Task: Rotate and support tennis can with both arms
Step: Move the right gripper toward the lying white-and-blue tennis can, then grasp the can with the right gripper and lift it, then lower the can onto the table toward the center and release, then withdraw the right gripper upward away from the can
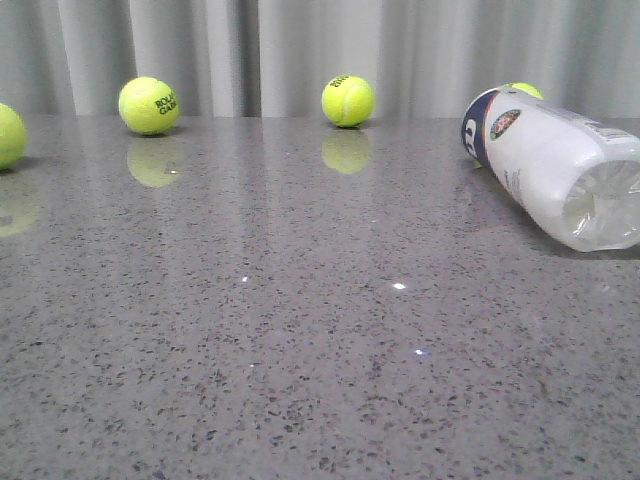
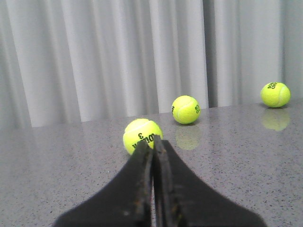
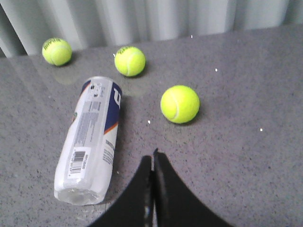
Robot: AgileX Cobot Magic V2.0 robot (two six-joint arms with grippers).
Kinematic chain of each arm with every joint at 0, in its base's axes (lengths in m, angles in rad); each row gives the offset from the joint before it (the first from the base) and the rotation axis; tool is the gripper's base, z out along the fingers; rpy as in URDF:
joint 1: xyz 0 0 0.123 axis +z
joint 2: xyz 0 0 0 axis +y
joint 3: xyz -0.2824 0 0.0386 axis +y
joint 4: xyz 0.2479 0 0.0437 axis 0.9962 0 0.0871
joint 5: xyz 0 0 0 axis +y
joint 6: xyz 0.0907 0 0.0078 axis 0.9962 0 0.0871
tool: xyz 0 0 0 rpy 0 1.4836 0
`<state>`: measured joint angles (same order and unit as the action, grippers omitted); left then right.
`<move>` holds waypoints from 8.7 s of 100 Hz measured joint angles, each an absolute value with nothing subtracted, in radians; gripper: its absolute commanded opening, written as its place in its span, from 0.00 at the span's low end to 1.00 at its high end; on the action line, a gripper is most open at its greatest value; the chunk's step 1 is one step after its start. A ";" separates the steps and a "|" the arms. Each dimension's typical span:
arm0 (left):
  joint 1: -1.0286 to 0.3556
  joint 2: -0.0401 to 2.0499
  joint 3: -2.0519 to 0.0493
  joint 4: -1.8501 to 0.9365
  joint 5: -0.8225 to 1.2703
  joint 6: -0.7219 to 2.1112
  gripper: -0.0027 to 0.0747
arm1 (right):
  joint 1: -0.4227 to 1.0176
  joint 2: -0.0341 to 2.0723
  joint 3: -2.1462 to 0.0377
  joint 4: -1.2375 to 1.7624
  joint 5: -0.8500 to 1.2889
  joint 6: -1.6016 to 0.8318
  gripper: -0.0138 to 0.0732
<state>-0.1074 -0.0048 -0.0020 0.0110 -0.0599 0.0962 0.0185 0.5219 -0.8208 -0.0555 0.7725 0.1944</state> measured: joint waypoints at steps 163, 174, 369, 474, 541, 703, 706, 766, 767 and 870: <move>-0.107 -0.005 -0.002 0.011 -0.060 0.096 0.01 | 0.192 1.542 -1.291 0.125 0.792 0.057 0.90; -0.107 -0.005 -0.002 0.011 -0.060 0.096 0.01 | 0.192 1.623 -1.325 0.125 0.784 0.055 0.89; -0.107 -0.005 -0.002 0.011 -0.060 0.096 0.01 | 0.517 1.886 -1.659 0.160 1.003 -1.150 0.90; -0.107 -0.005 -0.002 0.011 -0.060 0.096 0.01 | 0.517 1.842 -1.659 0.160 1.038 -1.150 0.90; -0.107 -0.005 -0.002 0.011 -0.060 0.096 0.01 | 0.517 1.785 -1.659 0.158 1.042 -1.140 0.90; -0.107 -0.005 -0.002 0.011 -0.060 0.096 0.01 | 0.211 0.523 -0.703 -0.155 0.609 0.133 0.90; -0.107 -0.005 -0.002 0.011 -0.060 0.096 0.01 | 0.211 0.494 -0.685 -0.155 0.608 0.140 0.90; -0.107 -0.005 -0.002 0.011 -0.060 0.096 0.01 | 0.211 0.310 -0.521 -0.155 0.553 0.151 0.31; -0.107 -0.005 -0.002 0.011 -0.060 0.096 0.01 | 0.211 0.310 -0.521 -0.155 0.553 0.151 0.29; -0.107 0.299 -0.603 -0.153 0.538 0.095 0.01 | 0.211 0.310 -0.520 -0.155 0.541 0.151 0.08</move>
<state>-0.1074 0.2993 -0.6034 -0.1533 0.5376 0.0946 0.2114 0.3104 -0.5202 -0.1546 0.5414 0.1513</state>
